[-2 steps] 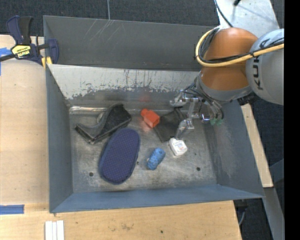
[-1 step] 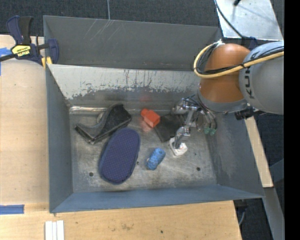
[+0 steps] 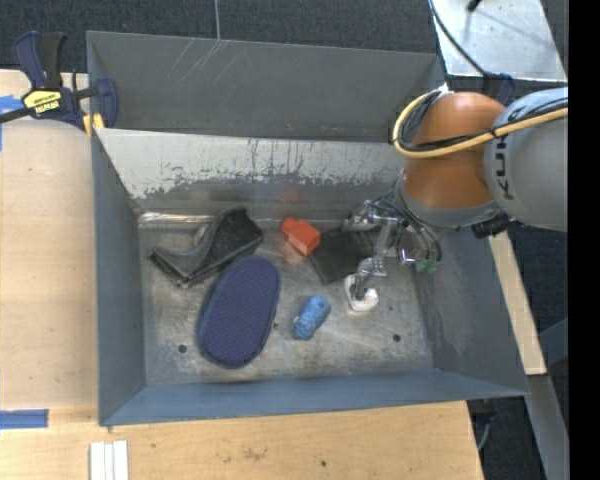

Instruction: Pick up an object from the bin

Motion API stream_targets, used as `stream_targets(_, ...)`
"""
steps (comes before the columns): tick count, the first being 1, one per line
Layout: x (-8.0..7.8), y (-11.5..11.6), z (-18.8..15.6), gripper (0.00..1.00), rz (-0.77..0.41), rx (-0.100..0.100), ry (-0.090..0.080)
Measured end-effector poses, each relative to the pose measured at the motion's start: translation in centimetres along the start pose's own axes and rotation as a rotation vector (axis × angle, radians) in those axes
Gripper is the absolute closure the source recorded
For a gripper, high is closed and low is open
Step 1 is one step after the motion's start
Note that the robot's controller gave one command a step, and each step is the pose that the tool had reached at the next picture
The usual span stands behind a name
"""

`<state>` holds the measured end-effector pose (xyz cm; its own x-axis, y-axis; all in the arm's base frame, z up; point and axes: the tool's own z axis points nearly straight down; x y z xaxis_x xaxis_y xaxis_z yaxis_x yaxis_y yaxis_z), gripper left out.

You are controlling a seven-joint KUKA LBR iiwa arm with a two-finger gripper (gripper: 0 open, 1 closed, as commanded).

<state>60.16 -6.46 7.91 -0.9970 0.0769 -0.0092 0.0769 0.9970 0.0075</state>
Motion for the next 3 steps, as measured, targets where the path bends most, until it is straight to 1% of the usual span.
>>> stream_targets(1, -0.7, 3.9, 0.2, 0.0, 0.059, 0.008, -0.006)
stream_targets(2, -1.1, 3.8, -0.1, 1.0, 0.06, 0.007, -0.025)
stream_targets(3, 0.0, 2.0, -15.7, 1.0, -0.033, 0.008, -0.004)
